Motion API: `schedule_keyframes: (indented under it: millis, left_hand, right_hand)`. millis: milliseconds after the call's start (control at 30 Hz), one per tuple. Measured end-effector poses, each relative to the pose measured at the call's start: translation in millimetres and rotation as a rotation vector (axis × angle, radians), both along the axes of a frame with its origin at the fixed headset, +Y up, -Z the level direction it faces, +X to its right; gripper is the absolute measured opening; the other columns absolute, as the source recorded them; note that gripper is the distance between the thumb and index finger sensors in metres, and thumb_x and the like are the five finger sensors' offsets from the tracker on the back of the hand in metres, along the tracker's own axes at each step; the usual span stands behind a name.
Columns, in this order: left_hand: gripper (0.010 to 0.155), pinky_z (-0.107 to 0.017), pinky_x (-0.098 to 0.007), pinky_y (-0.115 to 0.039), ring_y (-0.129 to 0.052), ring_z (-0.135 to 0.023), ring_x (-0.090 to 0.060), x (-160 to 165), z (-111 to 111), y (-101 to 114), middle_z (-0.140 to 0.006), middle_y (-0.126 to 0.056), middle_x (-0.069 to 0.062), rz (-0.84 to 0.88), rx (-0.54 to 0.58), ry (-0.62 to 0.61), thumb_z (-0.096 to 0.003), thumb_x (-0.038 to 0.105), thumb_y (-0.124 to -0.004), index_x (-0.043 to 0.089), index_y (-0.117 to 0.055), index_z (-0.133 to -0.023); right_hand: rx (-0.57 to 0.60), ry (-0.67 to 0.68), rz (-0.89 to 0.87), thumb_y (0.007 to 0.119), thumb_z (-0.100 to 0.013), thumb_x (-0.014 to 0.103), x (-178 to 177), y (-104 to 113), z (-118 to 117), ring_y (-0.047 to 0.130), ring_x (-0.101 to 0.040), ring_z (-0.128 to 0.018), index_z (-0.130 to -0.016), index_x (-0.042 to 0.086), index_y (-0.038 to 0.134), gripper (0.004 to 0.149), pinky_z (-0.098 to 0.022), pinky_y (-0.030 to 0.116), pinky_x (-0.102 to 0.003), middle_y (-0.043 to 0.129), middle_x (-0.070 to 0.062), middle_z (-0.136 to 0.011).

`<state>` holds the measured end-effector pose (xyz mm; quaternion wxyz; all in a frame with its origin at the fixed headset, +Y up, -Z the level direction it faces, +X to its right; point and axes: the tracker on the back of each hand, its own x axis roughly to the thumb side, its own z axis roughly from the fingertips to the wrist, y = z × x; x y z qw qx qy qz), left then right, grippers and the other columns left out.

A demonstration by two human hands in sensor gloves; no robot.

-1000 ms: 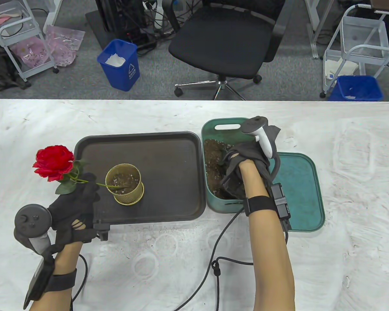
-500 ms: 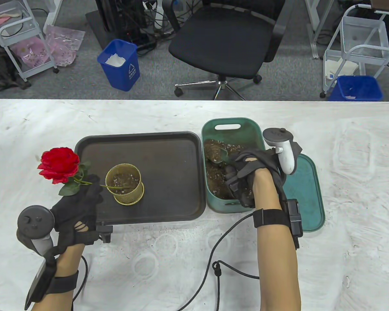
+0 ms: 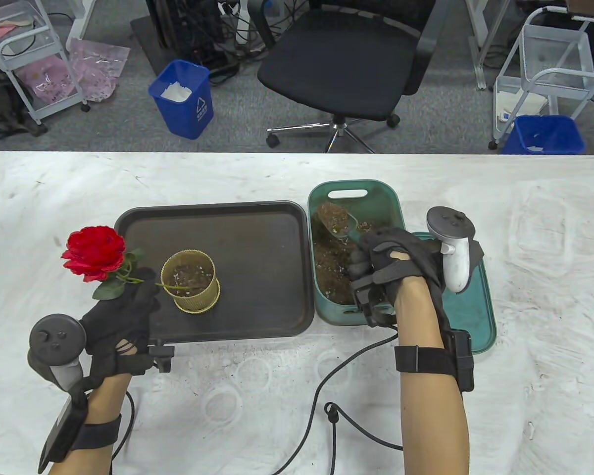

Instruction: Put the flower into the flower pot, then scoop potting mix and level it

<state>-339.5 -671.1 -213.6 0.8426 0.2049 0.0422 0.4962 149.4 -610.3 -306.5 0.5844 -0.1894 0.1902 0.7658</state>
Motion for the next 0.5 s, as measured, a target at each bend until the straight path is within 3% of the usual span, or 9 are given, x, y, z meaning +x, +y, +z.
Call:
schedule_keyframes:
  millis: [233, 500]
  left_hand:
    - [0.043, -0.035, -0.038, -0.095, -0.113, -0.034, -0.018, 0.3, -0.1, -0.2, -0.067, -0.103, -0.002, 0.004, -0.001, 0.001, -0.0408, 0.042, -0.091, 0.021, -0.095, -0.078]
    - [0.043, -0.035, -0.038, -0.095, -0.113, -0.034, -0.018, -0.8, 0.3, 0.5, -0.067, -0.103, -0.002, 0.003, -0.002, 0.012, -0.0408, 0.042, -0.091, 0.021, -0.095, -0.078]
  right_hand:
    - [0.045, 0.214, -0.075, 0.075, -0.042, 0.031, -66.0, -1.3, 6.1, 0.109, -0.025, -0.021, -0.086, 0.0, 0.071, 0.054, -0.007, 0.097, -0.031, 0.098, -0.016, -0.059]
    - [-0.019, 0.415, -0.106, 0.075, -0.042, 0.031, -152.4, -32.2, 3.9, 0.11, -0.025, -0.021, -0.087, 0.0, 0.071, 0.054, -0.007, 0.097, -0.031, 0.098, -0.017, -0.059]
